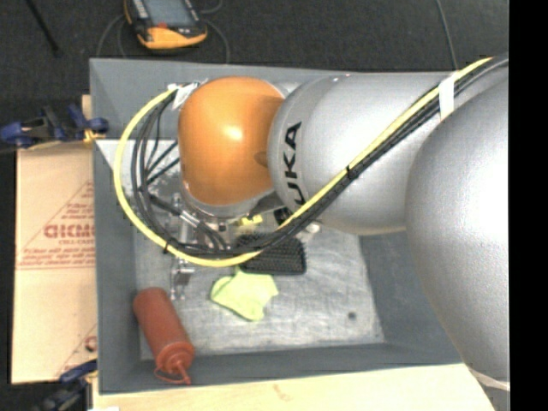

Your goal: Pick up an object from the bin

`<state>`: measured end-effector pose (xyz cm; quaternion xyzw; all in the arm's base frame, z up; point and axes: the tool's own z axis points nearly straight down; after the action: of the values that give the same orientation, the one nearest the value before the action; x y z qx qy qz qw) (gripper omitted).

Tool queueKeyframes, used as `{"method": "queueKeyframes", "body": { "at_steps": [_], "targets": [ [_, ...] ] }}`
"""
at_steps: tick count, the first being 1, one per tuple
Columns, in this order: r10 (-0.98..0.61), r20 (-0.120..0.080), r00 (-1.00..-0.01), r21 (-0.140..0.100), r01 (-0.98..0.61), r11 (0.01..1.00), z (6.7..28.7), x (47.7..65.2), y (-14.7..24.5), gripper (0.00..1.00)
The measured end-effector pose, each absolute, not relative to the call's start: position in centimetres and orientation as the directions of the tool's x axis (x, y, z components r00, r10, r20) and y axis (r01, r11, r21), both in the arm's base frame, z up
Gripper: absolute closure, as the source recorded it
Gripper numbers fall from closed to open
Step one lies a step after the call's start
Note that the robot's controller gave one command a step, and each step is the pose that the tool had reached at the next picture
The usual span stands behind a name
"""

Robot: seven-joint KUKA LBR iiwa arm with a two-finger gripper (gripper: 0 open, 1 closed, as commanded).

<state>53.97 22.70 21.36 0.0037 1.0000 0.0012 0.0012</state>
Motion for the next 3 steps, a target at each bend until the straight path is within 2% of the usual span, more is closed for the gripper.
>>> {"method": "queueKeyframes", "body": {
  "at_steps": [1,2,3],
  "targets": [
    [0.008,-0.002,-1.0,0.002,0.008,1.0,21.4,54.0,22.7,0.0],
    [-0.084,-0.012,-0.996,0.002,-0.084,0.996,18.4,52.4,22.2,0.0],
    [-0.133,-0.007,-0.991,0.0,-0.133,0.991,16.2,51.6,22.1,0.0]
  ]
}}
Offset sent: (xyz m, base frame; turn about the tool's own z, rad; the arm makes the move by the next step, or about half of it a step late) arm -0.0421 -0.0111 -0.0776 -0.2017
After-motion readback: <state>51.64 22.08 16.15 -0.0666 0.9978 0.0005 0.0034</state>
